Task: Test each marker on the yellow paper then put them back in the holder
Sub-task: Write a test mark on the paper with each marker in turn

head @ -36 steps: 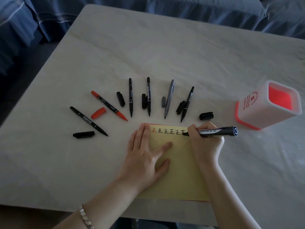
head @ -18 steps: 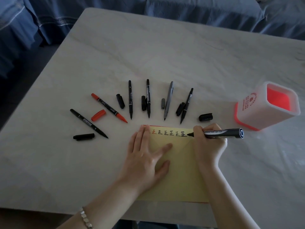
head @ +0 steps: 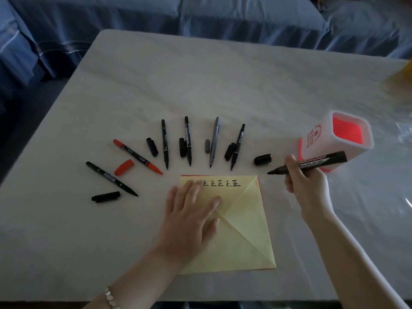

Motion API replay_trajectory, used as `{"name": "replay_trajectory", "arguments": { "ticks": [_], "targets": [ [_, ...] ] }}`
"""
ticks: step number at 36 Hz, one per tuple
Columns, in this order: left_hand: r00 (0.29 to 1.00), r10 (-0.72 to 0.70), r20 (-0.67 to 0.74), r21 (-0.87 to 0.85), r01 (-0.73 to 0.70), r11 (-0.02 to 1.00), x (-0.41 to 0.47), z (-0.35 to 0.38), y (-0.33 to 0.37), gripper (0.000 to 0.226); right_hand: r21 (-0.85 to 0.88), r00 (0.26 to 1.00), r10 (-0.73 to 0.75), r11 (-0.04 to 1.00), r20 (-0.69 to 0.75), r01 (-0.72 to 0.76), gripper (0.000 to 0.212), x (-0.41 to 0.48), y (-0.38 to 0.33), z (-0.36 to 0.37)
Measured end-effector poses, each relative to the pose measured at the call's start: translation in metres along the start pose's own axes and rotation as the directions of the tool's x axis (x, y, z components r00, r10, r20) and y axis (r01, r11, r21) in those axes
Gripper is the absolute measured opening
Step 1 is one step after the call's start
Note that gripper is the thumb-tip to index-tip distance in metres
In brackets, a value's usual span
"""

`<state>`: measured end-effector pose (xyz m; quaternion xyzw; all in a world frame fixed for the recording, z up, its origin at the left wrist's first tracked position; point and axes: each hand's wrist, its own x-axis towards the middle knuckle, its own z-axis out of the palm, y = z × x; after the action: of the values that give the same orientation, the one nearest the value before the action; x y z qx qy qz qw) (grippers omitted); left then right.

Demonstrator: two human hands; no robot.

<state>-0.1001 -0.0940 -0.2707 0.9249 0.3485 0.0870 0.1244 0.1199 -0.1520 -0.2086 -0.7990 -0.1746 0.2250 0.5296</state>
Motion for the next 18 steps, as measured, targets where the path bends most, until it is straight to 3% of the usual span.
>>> {"name": "replay_trajectory", "arguments": {
  "ticks": [4,10,13,18],
  "targets": [
    [0.999,0.048,-0.02,0.043,-0.047,0.998,0.002,-0.004,0.006,0.037,0.072,0.996,0.074,0.994,0.055,-0.078,0.031,0.0,-0.006,-0.011],
    [0.978,0.165,-0.125,-0.005,-0.167,0.986,0.037,-0.029,0.036,0.031,-0.02,1.0,0.001,1.0,0.027,0.0,0.03,0.007,-0.002,-0.032],
    [0.983,0.161,-0.093,-0.037,-0.165,0.986,0.073,-0.043,0.059,0.033,-0.04,0.999,-0.034,0.999,0.001,0.034,0.036,0.01,0.0,-0.044],
    [0.991,0.089,0.1,0.03,-0.092,0.995,0.136,-0.027,0.086,0.035,-0.03,0.998,-0.064,0.998,-0.03,0.063,0.038,0.01,0.004,-0.059]
  ]
}}
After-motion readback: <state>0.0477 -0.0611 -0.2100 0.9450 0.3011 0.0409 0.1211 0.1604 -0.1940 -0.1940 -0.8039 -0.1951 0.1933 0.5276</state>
